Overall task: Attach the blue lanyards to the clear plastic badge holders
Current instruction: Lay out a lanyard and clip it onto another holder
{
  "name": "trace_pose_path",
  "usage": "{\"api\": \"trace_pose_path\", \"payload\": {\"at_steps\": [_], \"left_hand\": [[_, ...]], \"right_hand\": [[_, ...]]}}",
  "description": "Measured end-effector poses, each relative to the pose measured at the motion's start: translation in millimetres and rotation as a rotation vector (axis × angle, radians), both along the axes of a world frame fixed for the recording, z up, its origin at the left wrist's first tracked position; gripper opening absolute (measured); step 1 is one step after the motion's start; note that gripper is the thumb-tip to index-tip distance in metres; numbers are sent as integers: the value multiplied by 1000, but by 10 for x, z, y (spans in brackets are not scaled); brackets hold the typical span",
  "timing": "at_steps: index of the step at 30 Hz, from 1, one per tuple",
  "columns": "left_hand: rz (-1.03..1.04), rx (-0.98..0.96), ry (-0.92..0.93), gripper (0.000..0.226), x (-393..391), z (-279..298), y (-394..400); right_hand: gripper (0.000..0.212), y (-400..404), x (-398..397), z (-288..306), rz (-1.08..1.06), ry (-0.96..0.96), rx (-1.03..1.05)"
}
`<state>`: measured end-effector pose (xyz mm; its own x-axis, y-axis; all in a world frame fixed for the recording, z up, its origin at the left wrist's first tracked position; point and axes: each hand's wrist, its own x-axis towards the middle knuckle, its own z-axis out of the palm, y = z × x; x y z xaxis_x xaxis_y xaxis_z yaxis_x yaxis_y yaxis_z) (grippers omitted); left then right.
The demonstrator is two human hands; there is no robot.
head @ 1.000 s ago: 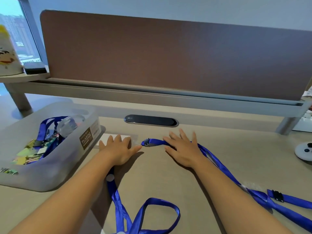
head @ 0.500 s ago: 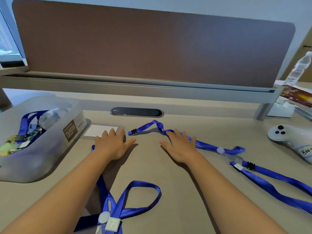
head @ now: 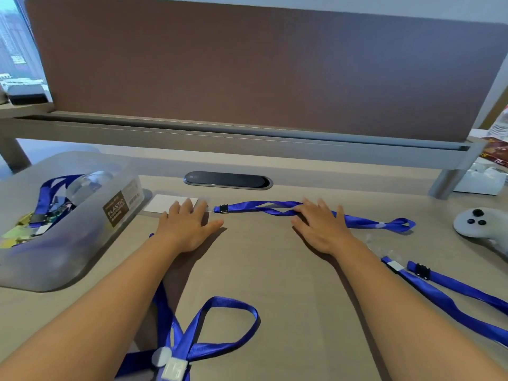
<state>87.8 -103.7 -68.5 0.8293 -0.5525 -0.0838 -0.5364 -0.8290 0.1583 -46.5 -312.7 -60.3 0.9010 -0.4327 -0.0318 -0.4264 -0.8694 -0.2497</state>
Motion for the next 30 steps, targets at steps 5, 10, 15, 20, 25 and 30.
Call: {"api": "trace_pose_path", "payload": {"at_steps": [5, 10, 15, 20, 25, 30], "left_hand": [[-70, -142, 31, 68, -153, 193, 174], [-95, -307, 111, 65, -479, 429, 615], [-49, -281, 199, 66, -756, 417, 1194], [-34, -146, 246, 68, -959, 294, 1542], [-29, -54, 169, 62, -949, 222, 1610], [4, -86, 162, 52, -922, 198, 1468]], "right_hand": [[51, 325, -37, 169, 53, -111, 49], [48, 906, -171, 365, 60, -145, 317], [45, 1500, -312, 335, 65, -89, 478], [41, 1874, -389, 264, 152, 27, 432], [15, 1955, -394, 217, 153, 110, 339], [29, 1834, -396, 237, 97, 131, 269]]}}
